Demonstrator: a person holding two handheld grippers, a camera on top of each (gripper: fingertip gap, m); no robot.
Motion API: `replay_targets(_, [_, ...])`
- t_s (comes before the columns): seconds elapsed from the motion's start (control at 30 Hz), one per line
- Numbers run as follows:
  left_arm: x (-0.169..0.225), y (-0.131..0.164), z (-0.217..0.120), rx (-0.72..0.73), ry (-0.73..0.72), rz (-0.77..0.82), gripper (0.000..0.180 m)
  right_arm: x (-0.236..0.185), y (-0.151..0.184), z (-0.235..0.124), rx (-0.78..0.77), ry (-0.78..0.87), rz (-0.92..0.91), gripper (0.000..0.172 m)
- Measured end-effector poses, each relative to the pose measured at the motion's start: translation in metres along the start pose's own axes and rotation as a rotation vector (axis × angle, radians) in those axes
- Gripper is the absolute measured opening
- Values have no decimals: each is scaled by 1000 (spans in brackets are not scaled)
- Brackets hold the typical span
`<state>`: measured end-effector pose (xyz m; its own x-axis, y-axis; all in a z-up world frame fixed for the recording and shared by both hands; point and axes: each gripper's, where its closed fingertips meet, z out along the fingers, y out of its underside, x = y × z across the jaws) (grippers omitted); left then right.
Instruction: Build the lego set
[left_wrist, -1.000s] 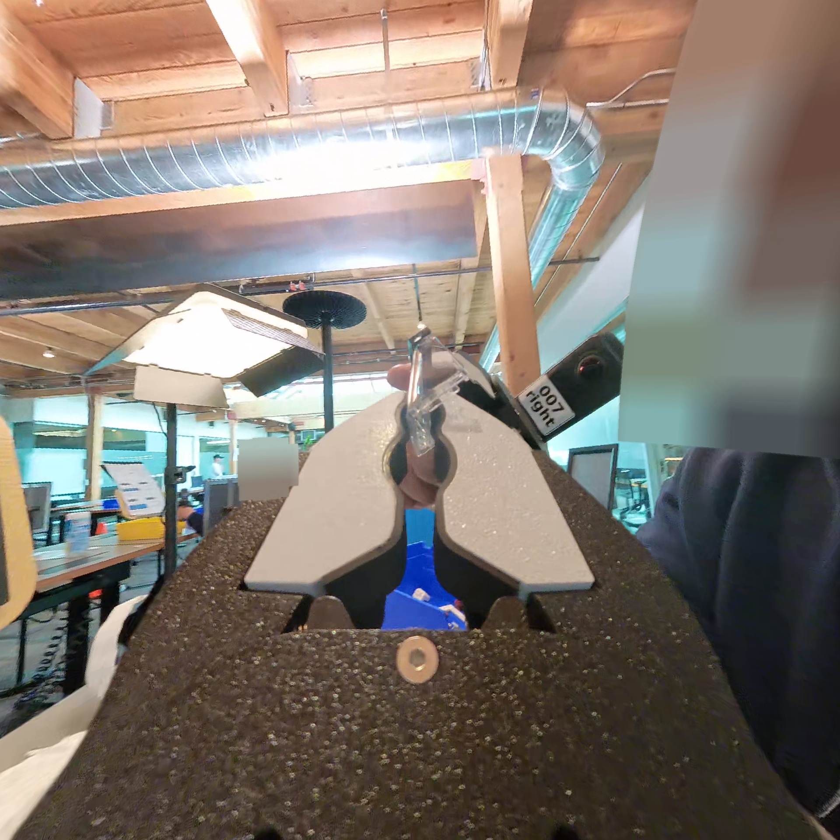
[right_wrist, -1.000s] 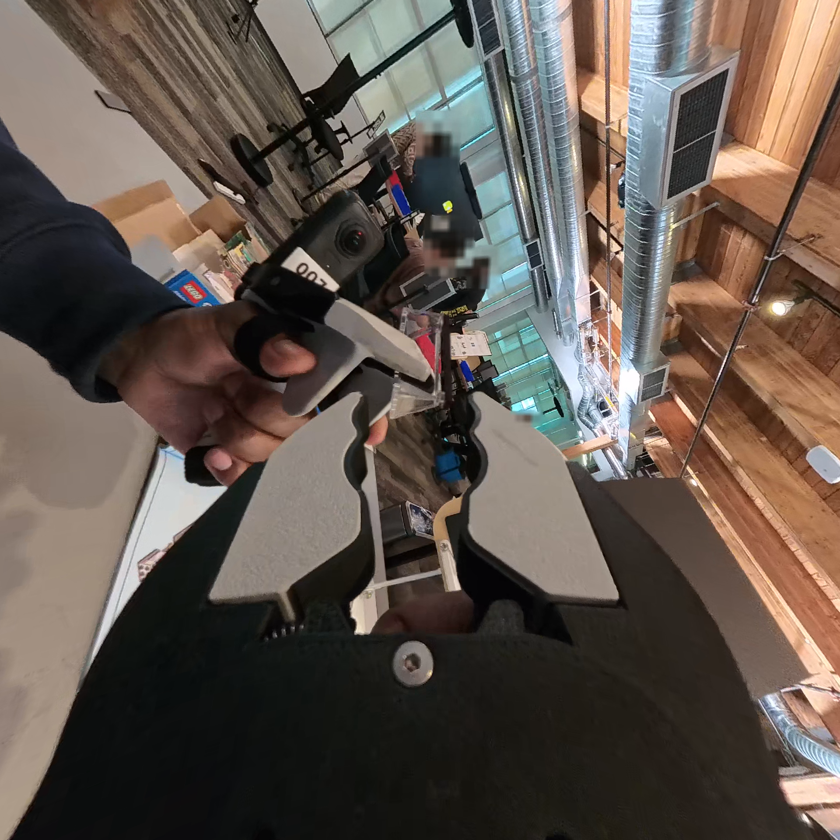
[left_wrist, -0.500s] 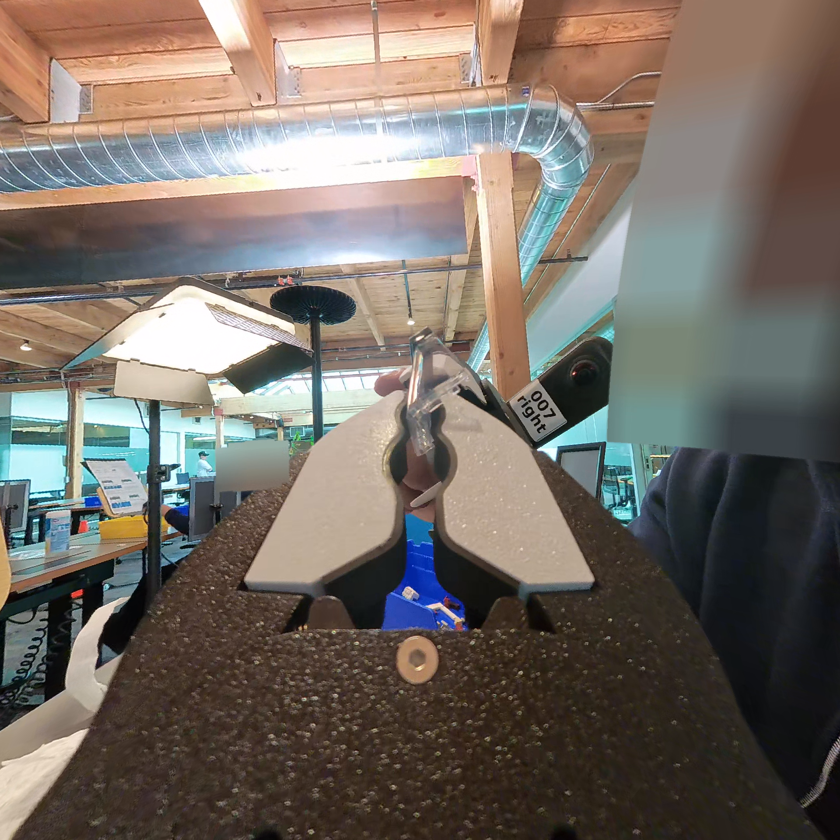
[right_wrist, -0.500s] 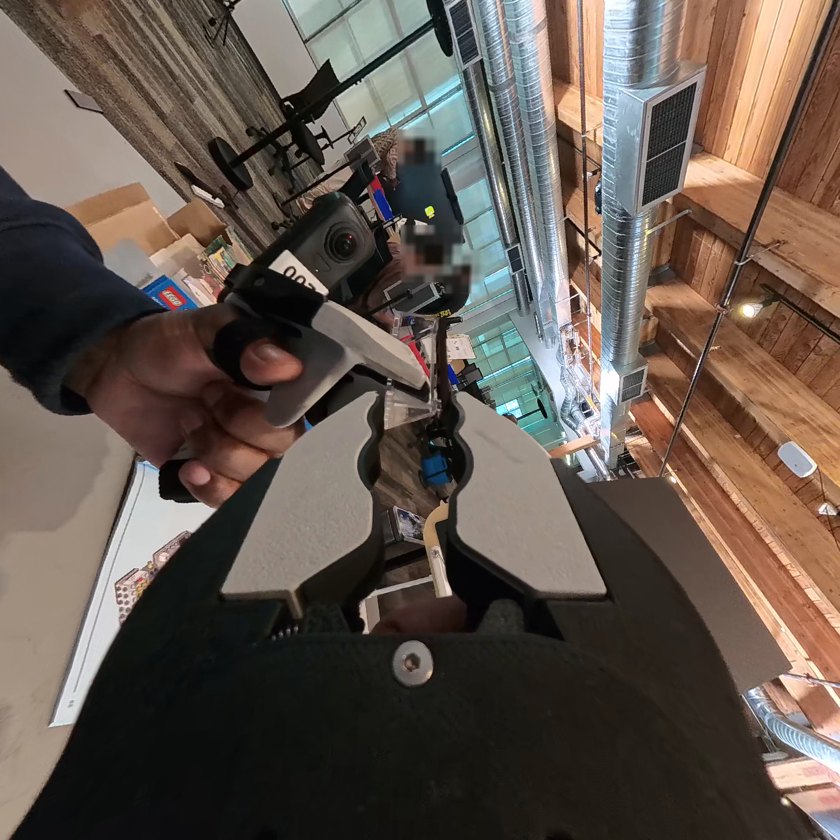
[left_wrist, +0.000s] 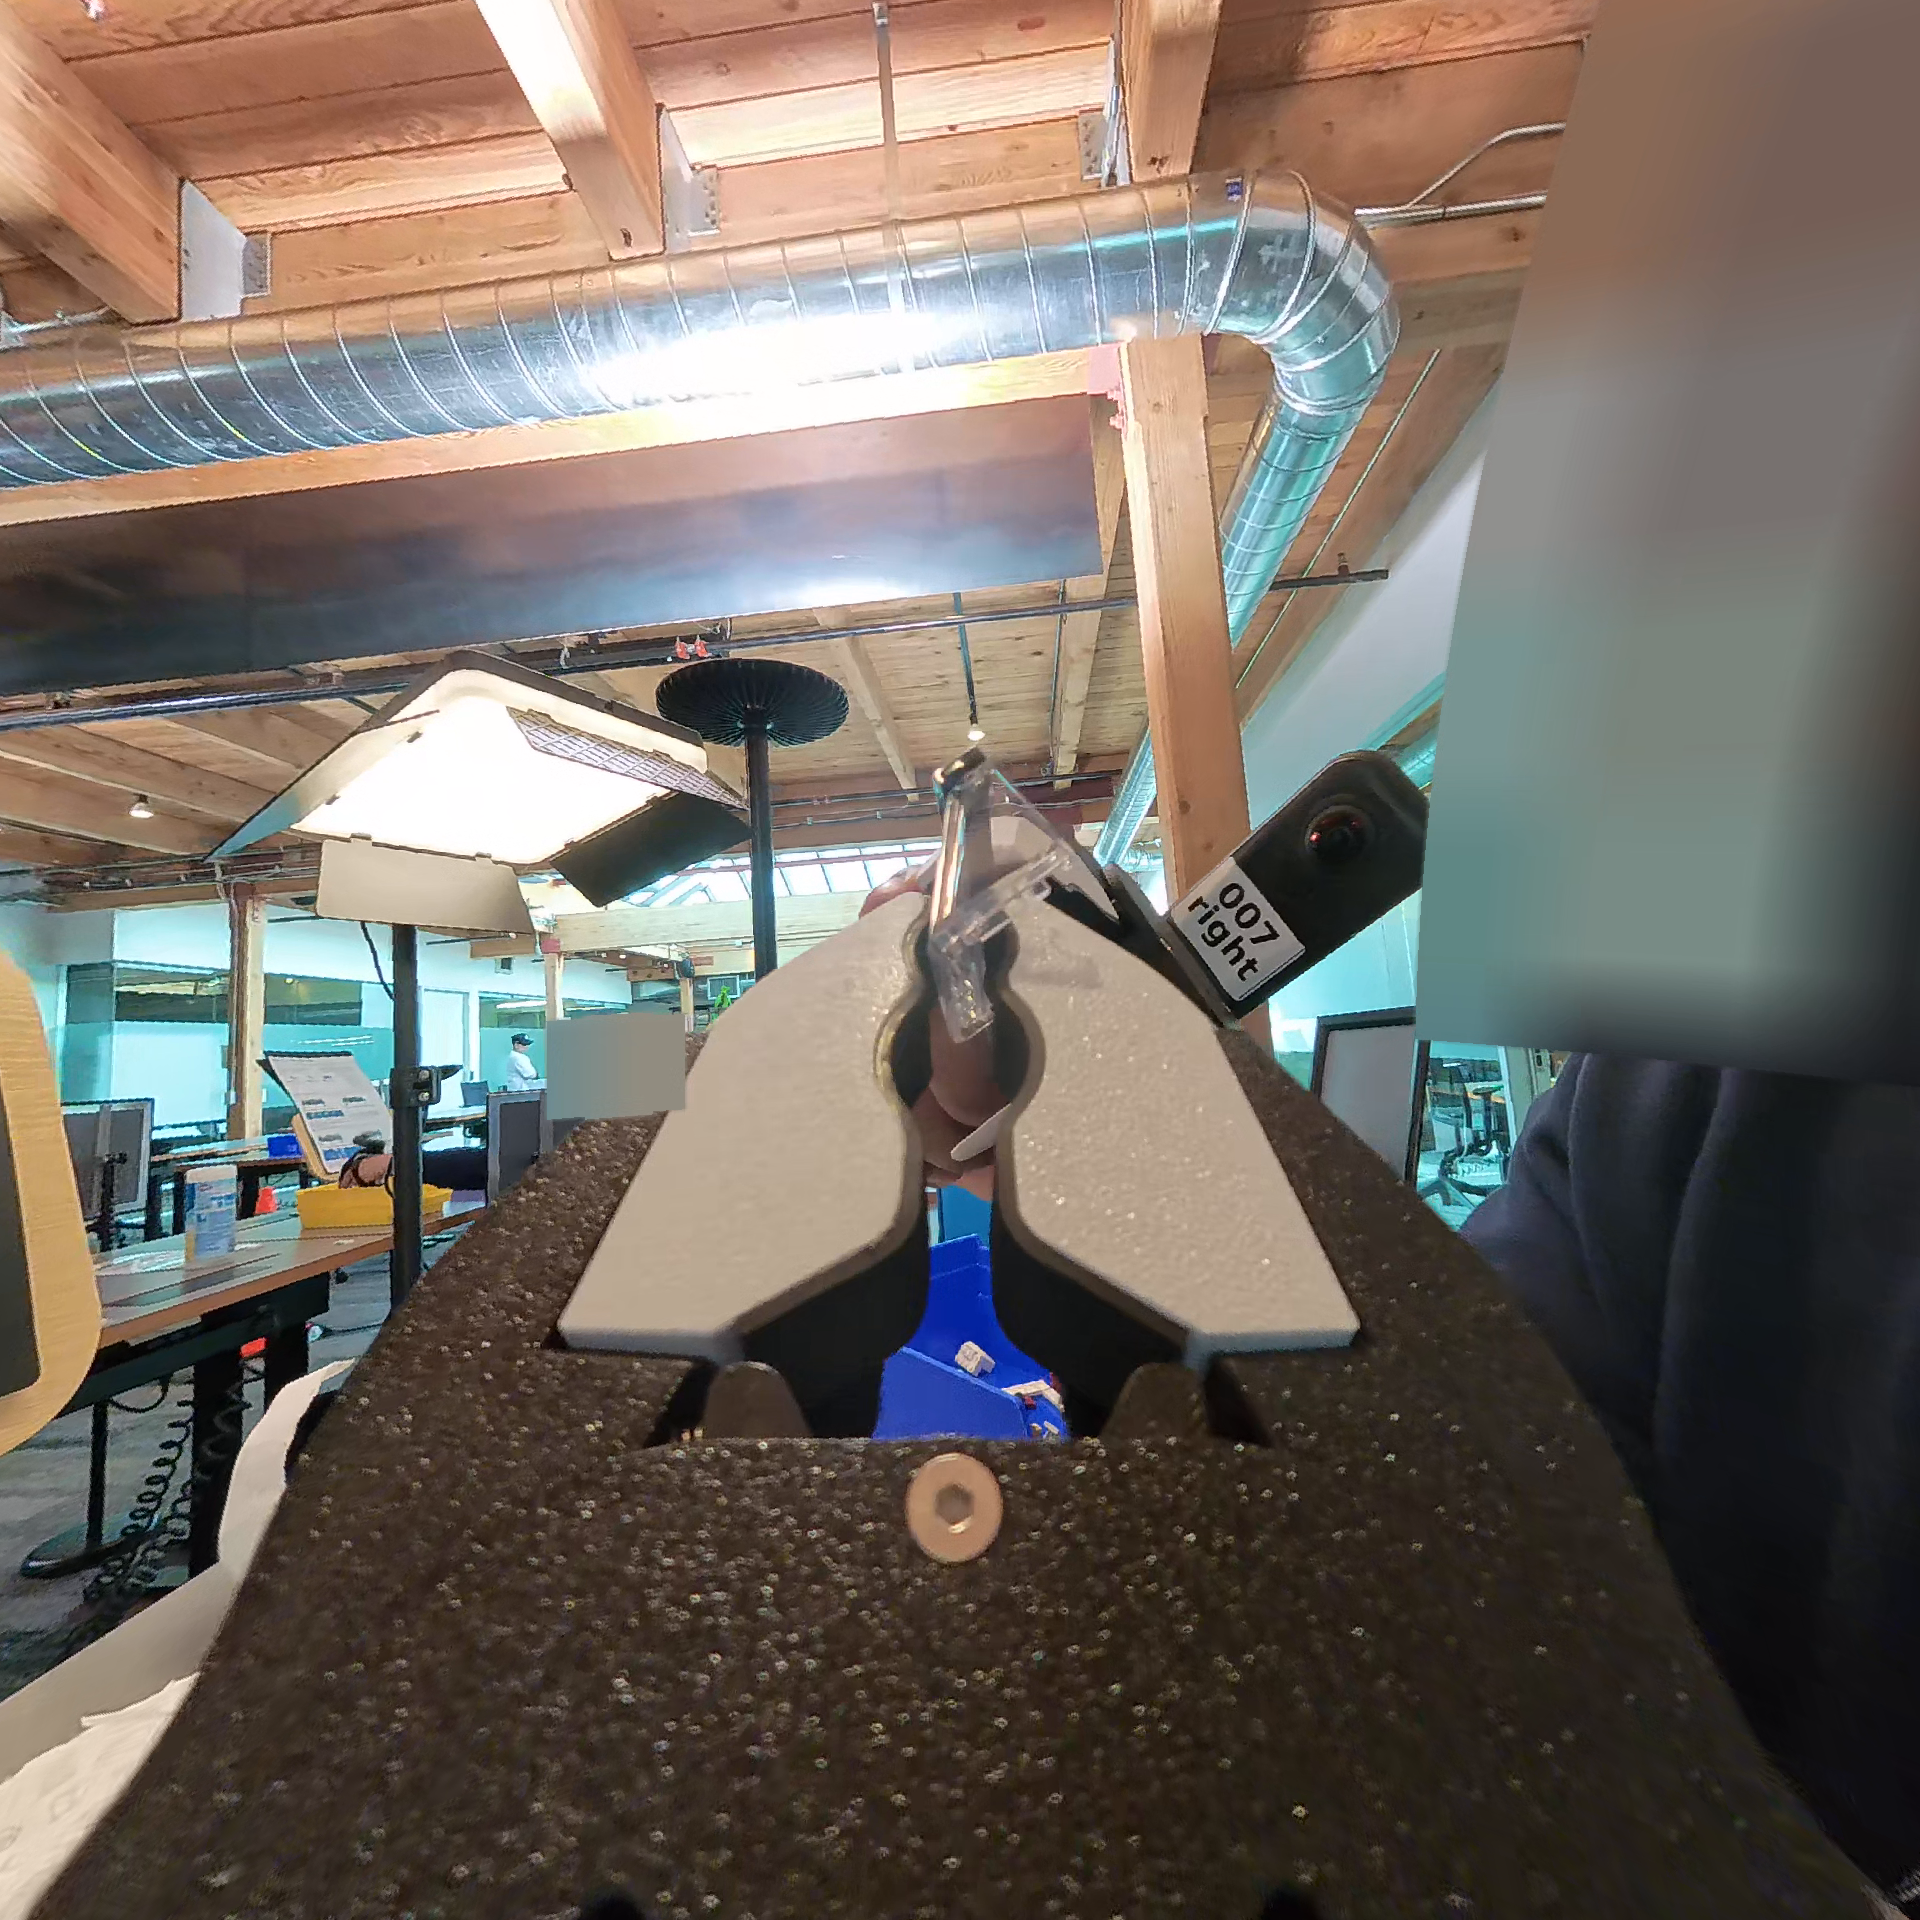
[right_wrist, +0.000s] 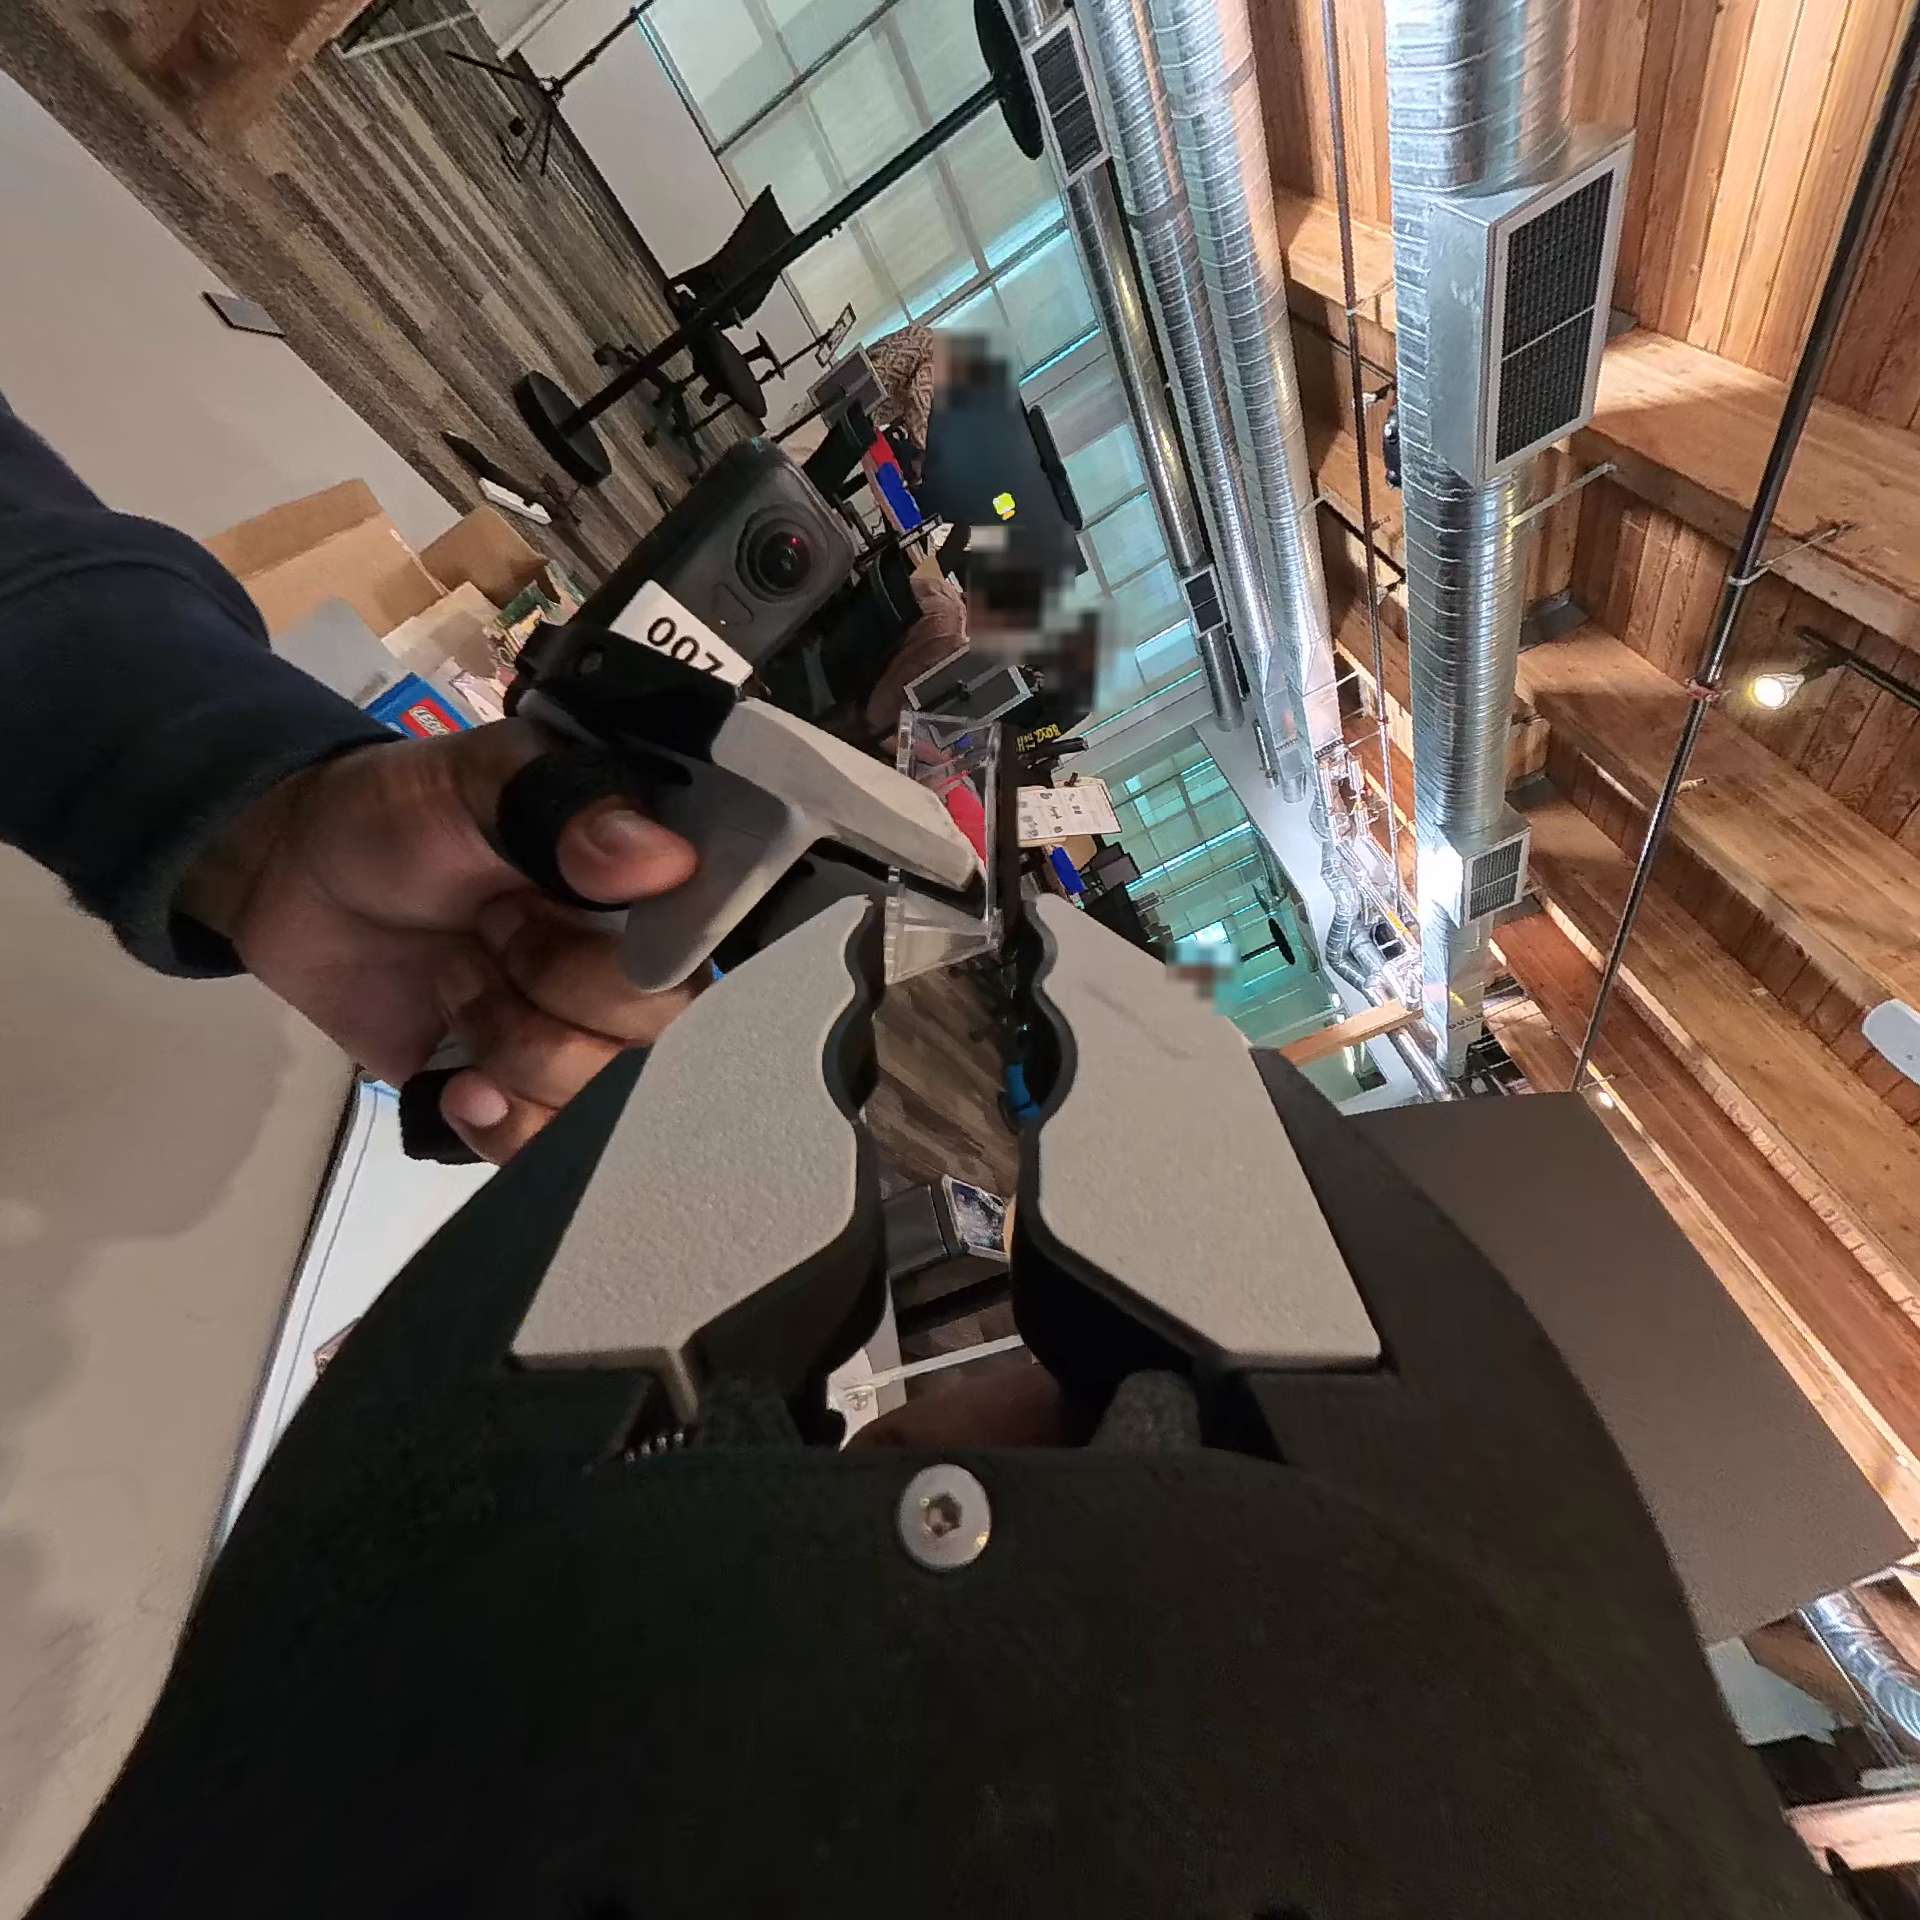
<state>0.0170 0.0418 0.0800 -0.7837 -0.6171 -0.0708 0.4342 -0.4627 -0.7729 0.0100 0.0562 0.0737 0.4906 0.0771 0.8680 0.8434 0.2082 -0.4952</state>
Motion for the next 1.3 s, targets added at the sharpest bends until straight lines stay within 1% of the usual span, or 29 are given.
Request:
replay_targets(0.2, [-1,0,0,-14,-12,31,6,1,1,0,4,2,2,24])
replay_targets(0.3, [-7,4,0,-73,-74,138,7,3,8,1,-33,18,-24,25])
replay_targets(0.33, [-10,5,0,-99,-107,198,6,2,9,1,-37,18,-41,28])
replay_targets(0.4, [-20,3,-2,-139,-222,344,7,-1,9,0,-47,9,-70,36])
replay_targets(0.47, [-29,-1,-6,-190,-329,513,7,0,8,-2,-54,13,-87,38])
replay_targets(0.53, [-32,-3,-7,-257,-406,717,7,3,3,-3,-39,40,-102,38])
replay_targets(0.6, [-31,-3,-6,-330,-451,943,6,2,-2,-3,-27,54,-134,38])
replay_targets(0.67, [-25,0,-3,-383,-453,1137,6,-1,-4,-2,-26,58,-167,38])
replay_targets(0.73, [-23,2,-1,-418,-463,1256,6,-3,-9,-4,-7,56,-184,37])
replay_targets(0.83, [-21,6,0,-427,-444,1281,6,-8,-9,-5,-11,20,-194,39])
replay_targets(0.97, [-21,11,1,-467,-427,1358,6,-14,-8,-6,-11,-10,-220,40])
replay_targets(1.0, [-20,12,2,-474,-424,1371,6,-15,-8,-5,-11,-9,-230,38])
replay_targets(1.1, [-21,14,2,-484,-425,1385,6,-13,-8,-5,-11,11,-246,24])
replay_targets(1.3, [-23,18,1,-482,-434,1363,6,-15,-5,-3,-14,-6,-233,24])
